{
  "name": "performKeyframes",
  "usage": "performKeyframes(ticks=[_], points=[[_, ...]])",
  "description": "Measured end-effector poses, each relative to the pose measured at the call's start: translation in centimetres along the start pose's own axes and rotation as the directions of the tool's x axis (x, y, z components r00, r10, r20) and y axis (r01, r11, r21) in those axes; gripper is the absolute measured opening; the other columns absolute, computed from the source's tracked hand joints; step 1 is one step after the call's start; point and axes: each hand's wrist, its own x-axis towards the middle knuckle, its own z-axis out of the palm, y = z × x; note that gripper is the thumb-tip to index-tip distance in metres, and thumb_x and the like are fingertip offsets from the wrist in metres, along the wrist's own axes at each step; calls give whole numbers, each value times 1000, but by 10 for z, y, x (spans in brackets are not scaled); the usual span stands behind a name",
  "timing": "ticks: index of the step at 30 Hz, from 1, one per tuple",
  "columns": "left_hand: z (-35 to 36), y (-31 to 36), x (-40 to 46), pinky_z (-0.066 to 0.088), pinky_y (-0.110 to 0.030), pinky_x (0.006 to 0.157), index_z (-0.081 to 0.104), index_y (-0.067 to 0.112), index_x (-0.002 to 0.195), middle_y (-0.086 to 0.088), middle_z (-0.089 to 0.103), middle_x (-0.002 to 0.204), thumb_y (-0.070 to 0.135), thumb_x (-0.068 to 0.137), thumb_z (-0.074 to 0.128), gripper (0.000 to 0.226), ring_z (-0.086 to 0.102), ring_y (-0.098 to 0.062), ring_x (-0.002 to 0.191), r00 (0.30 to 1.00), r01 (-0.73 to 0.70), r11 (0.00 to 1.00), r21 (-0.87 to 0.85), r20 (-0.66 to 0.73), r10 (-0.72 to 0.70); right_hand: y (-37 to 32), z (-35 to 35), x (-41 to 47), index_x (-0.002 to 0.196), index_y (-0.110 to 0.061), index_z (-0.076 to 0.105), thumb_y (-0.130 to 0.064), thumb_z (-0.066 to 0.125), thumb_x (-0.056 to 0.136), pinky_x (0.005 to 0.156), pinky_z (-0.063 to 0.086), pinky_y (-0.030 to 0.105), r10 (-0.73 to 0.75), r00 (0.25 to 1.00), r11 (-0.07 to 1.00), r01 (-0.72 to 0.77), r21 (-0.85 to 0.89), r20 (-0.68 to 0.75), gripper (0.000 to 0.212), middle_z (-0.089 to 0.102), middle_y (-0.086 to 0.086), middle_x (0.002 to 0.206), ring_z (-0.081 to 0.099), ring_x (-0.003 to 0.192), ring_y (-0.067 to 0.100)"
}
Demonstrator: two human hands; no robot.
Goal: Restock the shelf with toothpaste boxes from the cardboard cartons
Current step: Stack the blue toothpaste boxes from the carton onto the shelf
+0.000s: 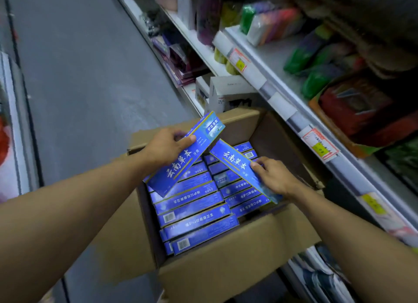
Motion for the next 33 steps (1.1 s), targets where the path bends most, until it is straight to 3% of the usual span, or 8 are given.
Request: performKeyframes(ticks=[4, 9, 13, 16, 22, 26, 29, 33], points=[[-33, 42, -14, 41, -26, 70, 67, 12, 106, -6, 64, 88, 31, 95, 53, 26, 51, -10, 67, 993, -117, 985, 128, 8, 117, -16, -46, -42, 98, -16, 62, -40, 40, 97, 83, 43, 35, -7, 992, 999, 2, -37, -124, 32, 66, 12, 106, 58, 103, 29], [-69, 106, -46, 34, -16, 48, 65, 13, 107, -3, 56, 73, 30, 96, 51, 25, 42, -15, 58, 964, -264, 945, 194, 47, 260, -40, -107, -103, 89, -20, 58, -36, 42, 97, 71, 33, 28, -11, 963, 998, -5, -61, -271, 24, 66, 10, 103, 58, 99, 27], [-86, 158, -76, 35, -18, 55, 65, 17, 105, -8, 62, 89, 31, 95, 52, 22, 48, -17, 75, 924, -383, 899, 212, 104, 369, -55, -155, -152, 90, -16, 62, -37, 43, 96, 78, 42, 33, 7, 930, 999, -24, -42, -369, 28, 68, 10, 99, 60, 97, 28], [-91, 198, -96, 37, -21, 56, 66, 17, 108, -8, 62, 85, 30, 95, 52, 23, 51, -18, 72, 884, -466, 866, 183, 135, 447, -63, -188, -186, 100, -17, 64, -41, 41, 96, 86, 46, 39, 13, 897, 997, -45, -63, -442, 33, 68, 7, 104, 60, 100, 27], [-86, 272, -126, 39, -23, 60, 66, 17, 105, -13, 66, 95, 28, 95, 52, 20, 54, -18, 75, 784, -617, 772, 150, 194, 589, -61, -242, -248, 99, -18, 64, -39, 41, 96, 85, 45, 40, 42, 805, 992, -104, -71, -592, 31, 67, 6, 105, 58, 97, 25], [-73, 313, -137, 42, -14, 57, 66, 13, 109, -6, 66, 90, 24, 96, 51, 22, 54, -9, 65, 723, -680, 729, 86, 244, 646, -47, -269, -284, 93, -13, 65, -37, 44, 96, 82, 45, 39, 63, 746, 986, -148, -72, -663, 32, 67, 8, 102, 58, 97, 27], [-60, 341, -142, 44, -26, 68, 66, 13, 110, -9, 69, 89, 26, 96, 51, 24, 57, -17, 71, 685, -709, 701, 70, 303, 662, -33, -289, -308, 92, -15, 65, -40, 45, 95, 79, 46, 40, 90, 694, 981, -186, -57, -714, 32, 68, 8, 98, 60, 93, 28], [-38, 378, -147, 45, -30, 77, 66, 19, 111, -12, 69, 103, 34, 94, 54, 25, 61, -22, 84, 633, -769, 619, 159, 322, 704, -9, -321, -331, 96, -20, 66, -44, 48, 93, 81, 48, 41, 159, 624, 967, -255, -7, -765, 30, 68, 2, 99, 60, 96, 24]])
